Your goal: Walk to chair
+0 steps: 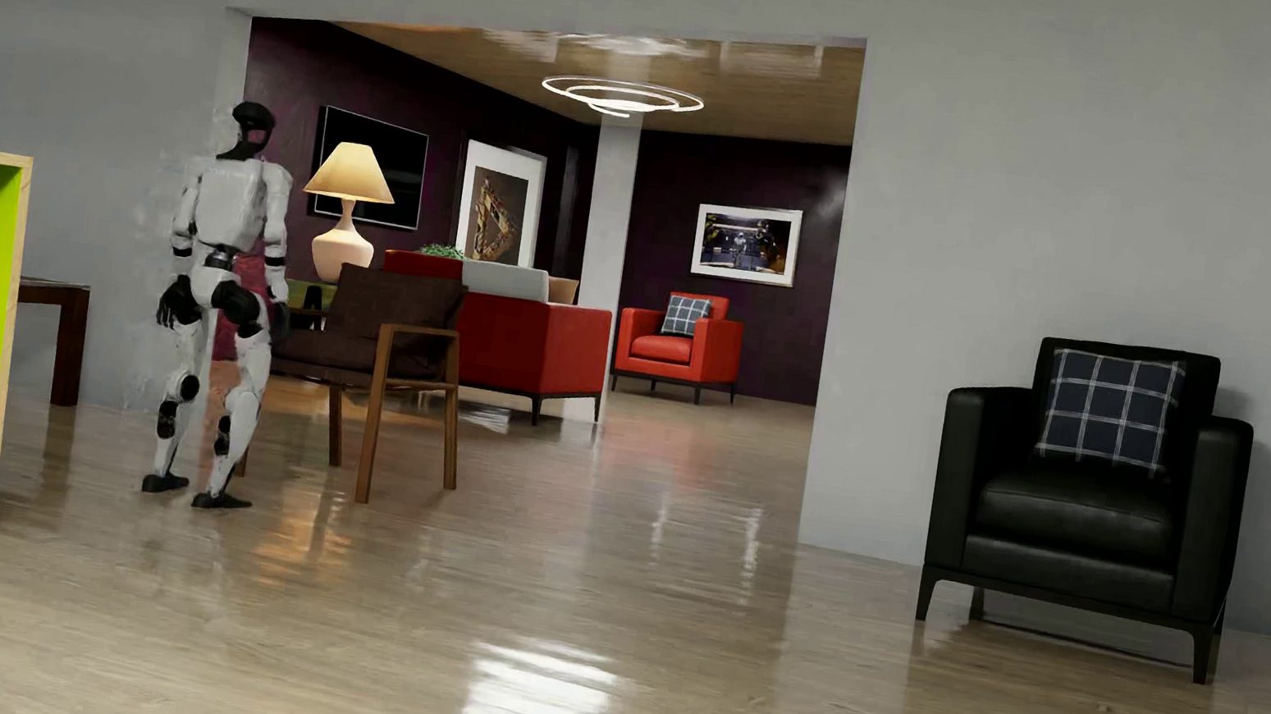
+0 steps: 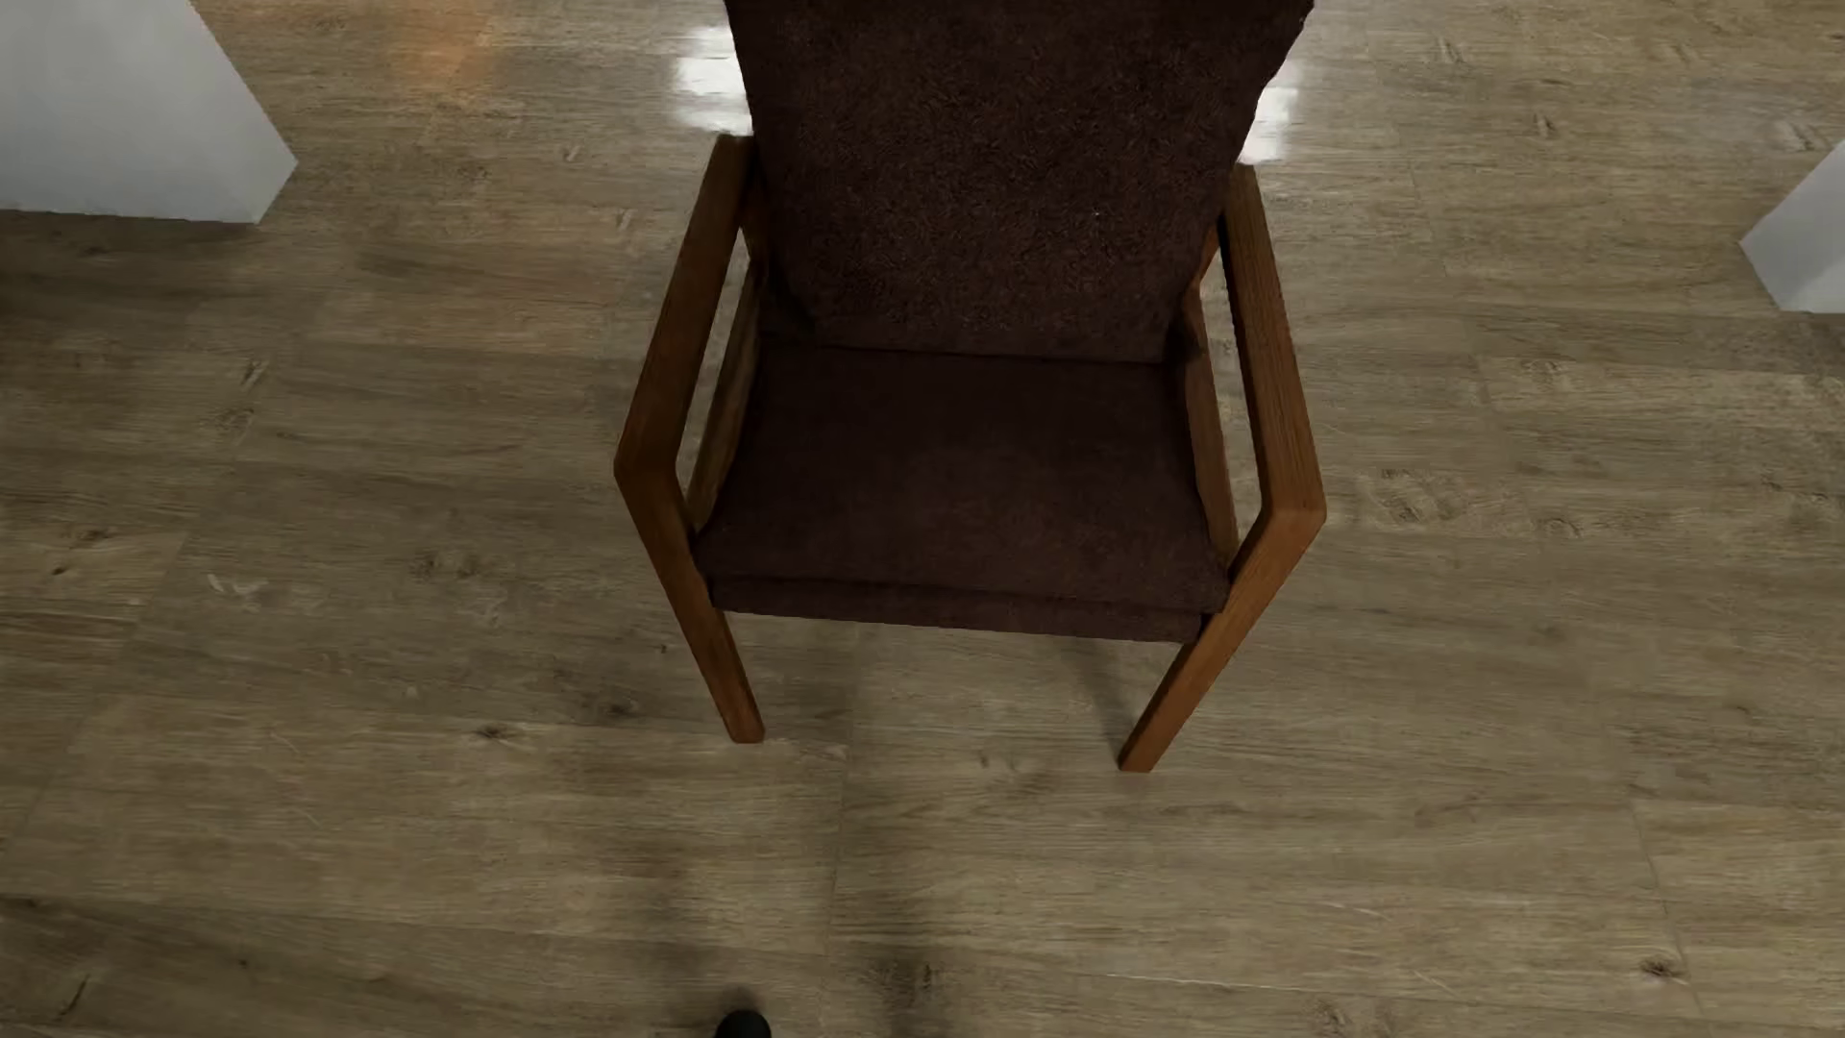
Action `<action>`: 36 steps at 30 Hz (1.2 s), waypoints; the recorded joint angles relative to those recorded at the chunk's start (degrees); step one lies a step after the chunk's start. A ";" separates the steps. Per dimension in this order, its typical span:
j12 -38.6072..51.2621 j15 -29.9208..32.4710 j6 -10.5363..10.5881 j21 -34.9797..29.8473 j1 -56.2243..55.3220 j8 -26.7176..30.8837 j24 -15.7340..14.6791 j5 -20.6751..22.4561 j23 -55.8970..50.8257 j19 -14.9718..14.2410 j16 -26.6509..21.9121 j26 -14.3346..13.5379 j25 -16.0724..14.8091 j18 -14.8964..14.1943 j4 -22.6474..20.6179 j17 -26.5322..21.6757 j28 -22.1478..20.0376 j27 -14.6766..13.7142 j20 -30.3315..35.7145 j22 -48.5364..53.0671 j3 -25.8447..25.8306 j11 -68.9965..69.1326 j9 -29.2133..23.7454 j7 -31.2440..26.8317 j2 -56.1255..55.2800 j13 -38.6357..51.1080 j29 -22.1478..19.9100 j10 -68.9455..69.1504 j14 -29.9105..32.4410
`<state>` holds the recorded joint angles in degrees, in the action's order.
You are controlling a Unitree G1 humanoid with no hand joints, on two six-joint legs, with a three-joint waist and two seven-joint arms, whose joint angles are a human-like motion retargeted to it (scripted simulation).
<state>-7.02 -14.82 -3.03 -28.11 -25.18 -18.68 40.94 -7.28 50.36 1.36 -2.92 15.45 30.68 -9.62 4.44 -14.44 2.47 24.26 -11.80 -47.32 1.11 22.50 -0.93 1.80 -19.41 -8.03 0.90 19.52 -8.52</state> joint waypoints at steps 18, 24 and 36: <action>-0.92 2.88 5.76 3.09 13.40 -2.37 0.64 -3.54 -8.21 -1.21 -0.72 -4.59 0.60 11.04 -1.55 2.32 -2.13 -6.66 4.62 7.53 -0.43 7.42 2.48 15.23 -4.70 15.14 -6.28 1.74 -14.09; -3.75 9.41 2.52 14.91 11.40 -0.26 -2.07 -15.67 1.30 -0.67 1.72 -3.40 -3.71 15.29 -8.16 4.42 -5.97 1.14 2.12 7.44 0.70 28.14 1.49 18.43 -17.92 5.33 -7.32 5.35 -15.27; -5.40 4.59 -2.66 5.03 11.26 -12.75 -1.90 -15.74 -0.98 2.01 3.17 0.02 2.86 14.33 -7.82 3.09 -4.09 -0.50 -3.17 -2.55 -0.89 15.67 0.86 15.66 -7.20 -5.04 4.59 7.47 -14.98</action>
<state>-12.41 -10.22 -5.69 -23.09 -13.91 -31.43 39.04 -23.02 49.38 3.37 0.25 15.47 33.55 4.71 -3.39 -11.35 -1.62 23.75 -14.96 -49.86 0.22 38.17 -0.07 17.46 -26.61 -13.08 5.49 27.00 -23.50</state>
